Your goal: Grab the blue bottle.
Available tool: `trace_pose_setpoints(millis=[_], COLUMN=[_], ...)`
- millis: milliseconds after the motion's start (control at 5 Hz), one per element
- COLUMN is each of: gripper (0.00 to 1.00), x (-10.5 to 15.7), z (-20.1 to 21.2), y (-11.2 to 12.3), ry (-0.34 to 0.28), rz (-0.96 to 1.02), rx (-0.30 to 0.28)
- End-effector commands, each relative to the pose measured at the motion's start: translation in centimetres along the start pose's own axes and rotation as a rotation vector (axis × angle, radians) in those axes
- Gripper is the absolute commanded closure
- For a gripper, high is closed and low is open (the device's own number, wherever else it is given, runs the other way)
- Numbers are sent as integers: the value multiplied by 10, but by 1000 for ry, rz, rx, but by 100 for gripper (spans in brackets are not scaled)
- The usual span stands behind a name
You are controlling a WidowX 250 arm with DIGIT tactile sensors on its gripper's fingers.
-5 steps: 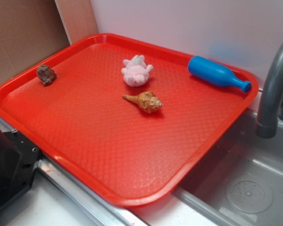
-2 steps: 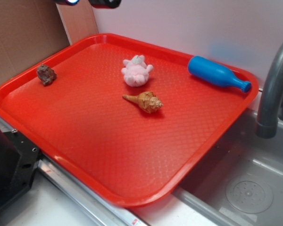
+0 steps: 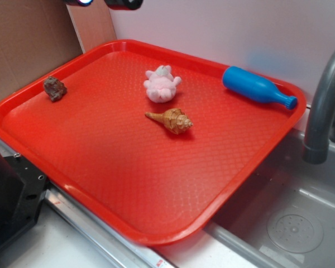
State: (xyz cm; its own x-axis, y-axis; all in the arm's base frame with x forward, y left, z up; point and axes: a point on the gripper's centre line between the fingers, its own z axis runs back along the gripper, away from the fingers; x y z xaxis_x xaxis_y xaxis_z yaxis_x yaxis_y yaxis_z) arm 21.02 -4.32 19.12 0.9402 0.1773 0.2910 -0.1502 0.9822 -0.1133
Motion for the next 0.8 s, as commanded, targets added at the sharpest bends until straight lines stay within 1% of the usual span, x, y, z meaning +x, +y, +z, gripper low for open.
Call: trace_pose_setpoints(millis=[0, 200, 400, 600], gripper=[0, 0, 0, 0], x=[43, 57, 73, 88], z=[-46, -70, -88, -105], y=[-45, -48, -51, -58], ry=[-80, -151, -173, -168], rz=[190, 311, 245, 204], rx=[-15, 17, 26, 37])
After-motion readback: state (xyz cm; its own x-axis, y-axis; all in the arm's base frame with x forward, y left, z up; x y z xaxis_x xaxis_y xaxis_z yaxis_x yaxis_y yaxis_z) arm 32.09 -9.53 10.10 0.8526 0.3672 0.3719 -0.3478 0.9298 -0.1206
